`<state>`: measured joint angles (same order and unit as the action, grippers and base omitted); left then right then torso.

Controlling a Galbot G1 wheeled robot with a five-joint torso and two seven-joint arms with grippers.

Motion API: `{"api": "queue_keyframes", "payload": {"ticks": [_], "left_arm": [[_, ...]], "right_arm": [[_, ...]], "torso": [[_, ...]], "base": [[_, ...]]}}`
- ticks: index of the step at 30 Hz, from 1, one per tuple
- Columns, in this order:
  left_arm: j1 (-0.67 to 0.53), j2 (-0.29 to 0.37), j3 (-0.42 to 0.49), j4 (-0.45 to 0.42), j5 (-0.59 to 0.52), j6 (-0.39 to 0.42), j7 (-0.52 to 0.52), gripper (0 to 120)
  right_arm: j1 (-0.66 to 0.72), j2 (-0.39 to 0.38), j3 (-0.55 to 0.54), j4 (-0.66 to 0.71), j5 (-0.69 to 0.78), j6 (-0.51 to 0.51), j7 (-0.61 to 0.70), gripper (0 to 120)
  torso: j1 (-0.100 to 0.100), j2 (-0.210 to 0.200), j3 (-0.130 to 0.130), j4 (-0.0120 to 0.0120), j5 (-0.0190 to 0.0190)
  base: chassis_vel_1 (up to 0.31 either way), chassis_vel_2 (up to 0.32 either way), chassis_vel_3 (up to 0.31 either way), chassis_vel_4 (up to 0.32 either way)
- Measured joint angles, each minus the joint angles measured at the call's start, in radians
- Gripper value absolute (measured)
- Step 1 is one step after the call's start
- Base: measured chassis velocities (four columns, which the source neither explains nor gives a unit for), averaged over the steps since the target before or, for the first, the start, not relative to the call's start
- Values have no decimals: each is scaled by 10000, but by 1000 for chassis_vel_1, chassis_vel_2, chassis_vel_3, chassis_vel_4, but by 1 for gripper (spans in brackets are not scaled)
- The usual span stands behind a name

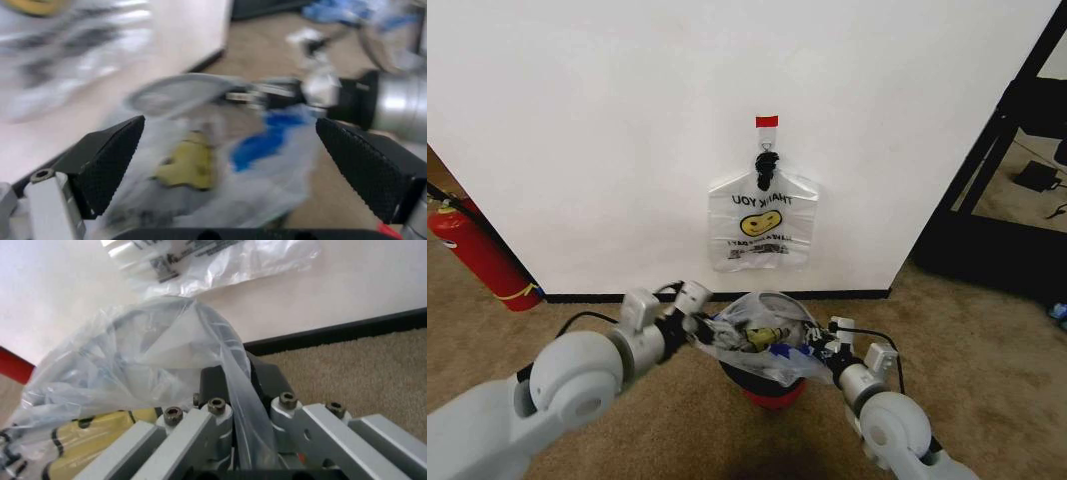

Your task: Pick up the garbage bag from the wall and place it over the trash bin.

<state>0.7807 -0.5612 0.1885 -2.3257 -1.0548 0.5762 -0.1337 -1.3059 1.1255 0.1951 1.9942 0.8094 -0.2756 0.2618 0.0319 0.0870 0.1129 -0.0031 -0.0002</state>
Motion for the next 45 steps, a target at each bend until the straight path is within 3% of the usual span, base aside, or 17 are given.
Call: {"api": "queue_keyframes", "payload": {"ticks": [4,11,16,27,36,40,45], "left_arm": [[-1174,-188,1863,486,177,160,182,100],[-2312,-730,3011,1062,-119,381,33,100],[-2508,-807,3372,1472,479,276,167,100],[-2762,-1094,3683,1924,373,224,134,97],[-2860,-1272,3941,2071,449,192,118,79],[-2963,-1293,4026,2055,426,139,111,56],[-2966,-1241,4077,2049,389,37,125,41]], "right_arm": [[-39,-90,6,0,-36,-11,2,1],[-67,-131,20,43,-42,-66,30,1],[-68,-88,23,64,-41,-86,33,1],[-67,-49,-12,64,-53,-117,36,1],[-49,-46,-29,68,-47,-157,56,1],[-49,-27,-76,52,-52,-165,59,1],[9,-25,-99,20,-46,-175,71,1]], "torso": [[0,-1,1,-3,1],[1,0,1,-3,4],[1,-1,1,1,2],[1,0,1,0,3],[1,0,1,0,2],[1,0,1,0,2],[1,0,1,0,3]], "base": [[0,0,0,0],[0,0,0,0],[0,0,0,0],[0,0,0,0],[0,0,0,0],[0,0,0,0],[0,0,0,0]]}}
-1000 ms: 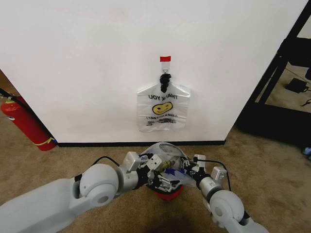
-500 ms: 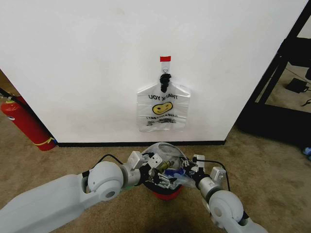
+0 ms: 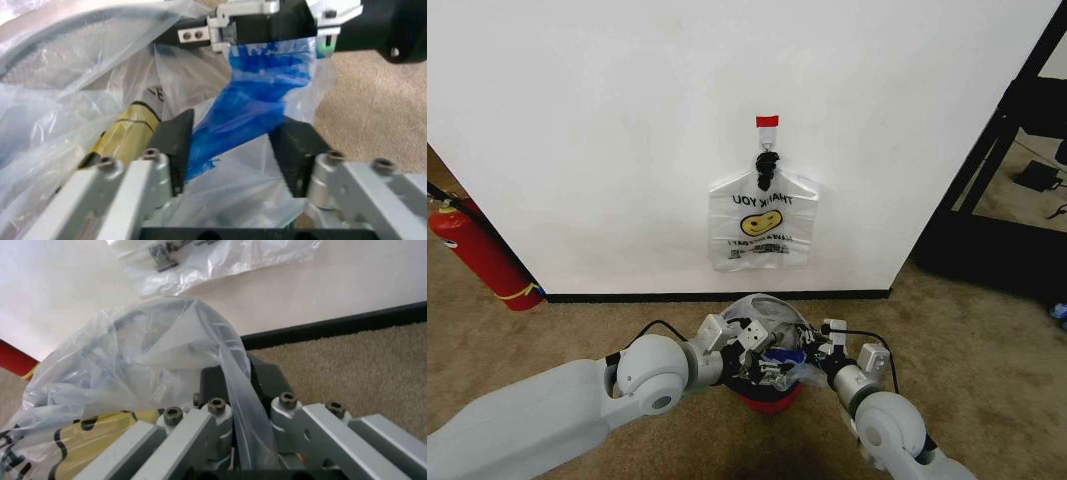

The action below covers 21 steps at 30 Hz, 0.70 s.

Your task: Pick up the garbage bag from the wall and place it over the trash bin.

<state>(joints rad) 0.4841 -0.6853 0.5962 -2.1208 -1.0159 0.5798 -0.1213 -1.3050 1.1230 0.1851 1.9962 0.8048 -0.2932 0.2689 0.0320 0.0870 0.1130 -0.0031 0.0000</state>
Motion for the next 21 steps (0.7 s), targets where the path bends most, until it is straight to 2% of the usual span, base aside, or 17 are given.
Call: {"api": "queue_keyframes", "payload": {"ticks": [3,4,7,11,21], "left_arm": [[82,67,0,3,-3,-24,3,28],[82,67,0,3,-3,-24,3,28],[191,86,-21,-44,16,-37,-20,16],[567,185,-164,-358,110,-47,-119,0],[1229,400,-204,-1063,538,-137,-225,0]], "right_arm": [[17,-17,0,-8,34,-4,14,1],[17,-17,0,-8,34,-4,14,1],[23,-19,1,-10,66,-6,37,1],[46,50,16,-27,128,-6,96,1],[-57,289,138,-60,172,-3,331,1]], "torso": [[0,0,0,0,0],[0,0,0,0,0],[0,0,0,0,-1],[0,0,0,-1,-1],[0,0,0,-4,-1]], "base": [[0,0,0,0],[0,0,0,0],[0,0,0,0],[0,0,0,0],[0,0,0,0]]}}
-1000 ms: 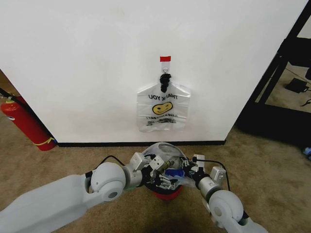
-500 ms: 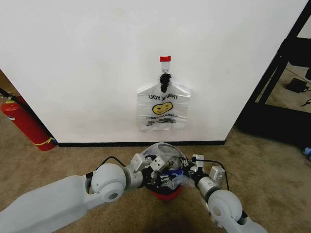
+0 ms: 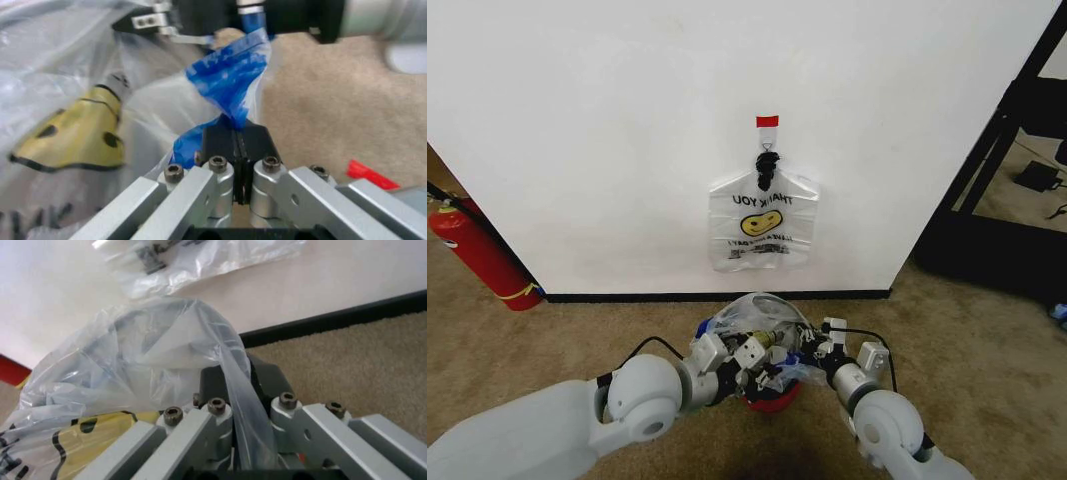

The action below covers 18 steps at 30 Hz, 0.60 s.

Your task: Pick up the garbage bag from the wall and place it over the trash bin.

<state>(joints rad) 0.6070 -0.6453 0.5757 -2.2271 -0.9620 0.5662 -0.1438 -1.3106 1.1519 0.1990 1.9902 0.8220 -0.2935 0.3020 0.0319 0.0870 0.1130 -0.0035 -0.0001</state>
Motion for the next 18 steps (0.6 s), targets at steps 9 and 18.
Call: {"api": "queue_keyframes", "payload": {"ticks": [9,18], "left_arm": [[886,209,-135,-292,430,-155,-15,0],[2523,127,-818,103,1335,-436,168,0]], "right_arm": [[-92,287,194,158,295,-67,367,1],[-116,401,264,360,963,-275,853,1]], "torso": [[0,0,0,3,1],[-1,0,0,5,0]], "base": [[0,0,0,0],[0,0,0,0]]}}
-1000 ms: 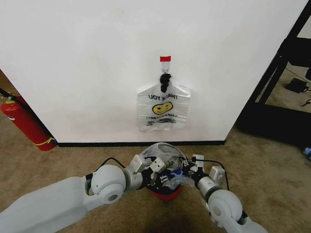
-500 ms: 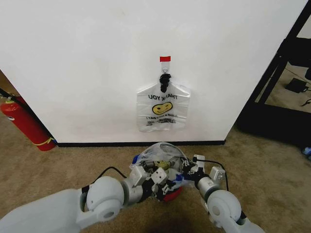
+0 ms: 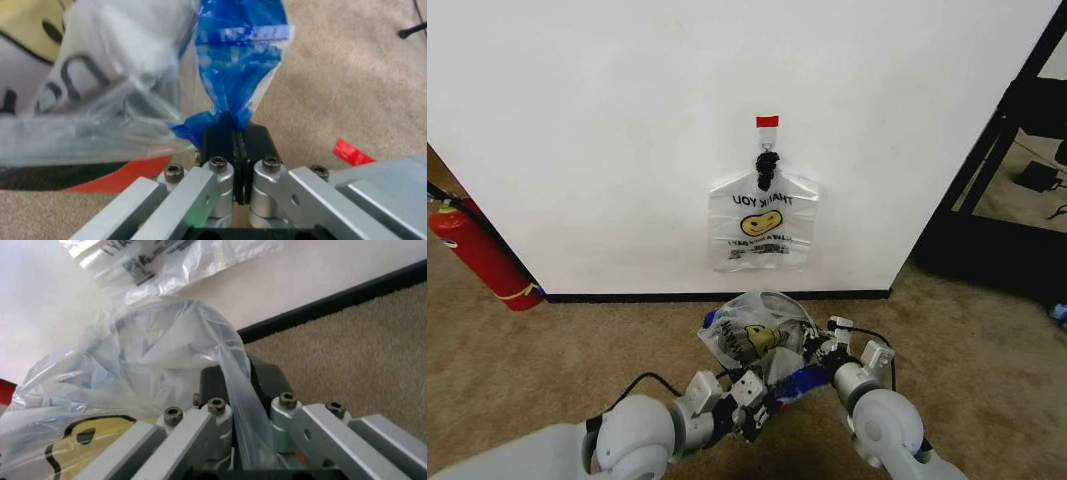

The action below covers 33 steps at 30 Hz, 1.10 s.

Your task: Pick up the garbage bag from the wall and place it over the trash bin.

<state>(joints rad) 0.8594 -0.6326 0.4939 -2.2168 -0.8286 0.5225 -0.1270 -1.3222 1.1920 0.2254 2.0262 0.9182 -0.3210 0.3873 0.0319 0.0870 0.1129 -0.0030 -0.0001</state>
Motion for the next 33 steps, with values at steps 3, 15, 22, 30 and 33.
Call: {"api": "queue_keyframes", "payload": {"ticks": [3,15,22,30,33], "left_arm": [[109,-9,-92,91,85,-52,13,0],[1271,-358,-647,986,838,-576,121,0],[1495,-478,-917,1312,1110,-827,145,0],[1626,-859,-1259,1853,722,-1050,46,0],[2308,-881,-1591,1568,804,-1088,12,0]], "right_arm": [[-12,-2,15,42,105,-59,83,1],[-27,47,97,157,507,-46,340,1],[-80,97,44,225,553,-20,337,1],[-149,97,45,324,639,25,304,1],[-113,99,46,297,635,52,274,1]], "torso": [[0,1,0,-2,0],[0,0,0,-1,-2],[0,1,0,0,2],[1,0,0,-3,0],[0,0,0,1,-1]], "base": [[0,0,0,0],[0,0,0,0],[0,0,0,0],[0,0,0,0],[0,0,0,0]]}}
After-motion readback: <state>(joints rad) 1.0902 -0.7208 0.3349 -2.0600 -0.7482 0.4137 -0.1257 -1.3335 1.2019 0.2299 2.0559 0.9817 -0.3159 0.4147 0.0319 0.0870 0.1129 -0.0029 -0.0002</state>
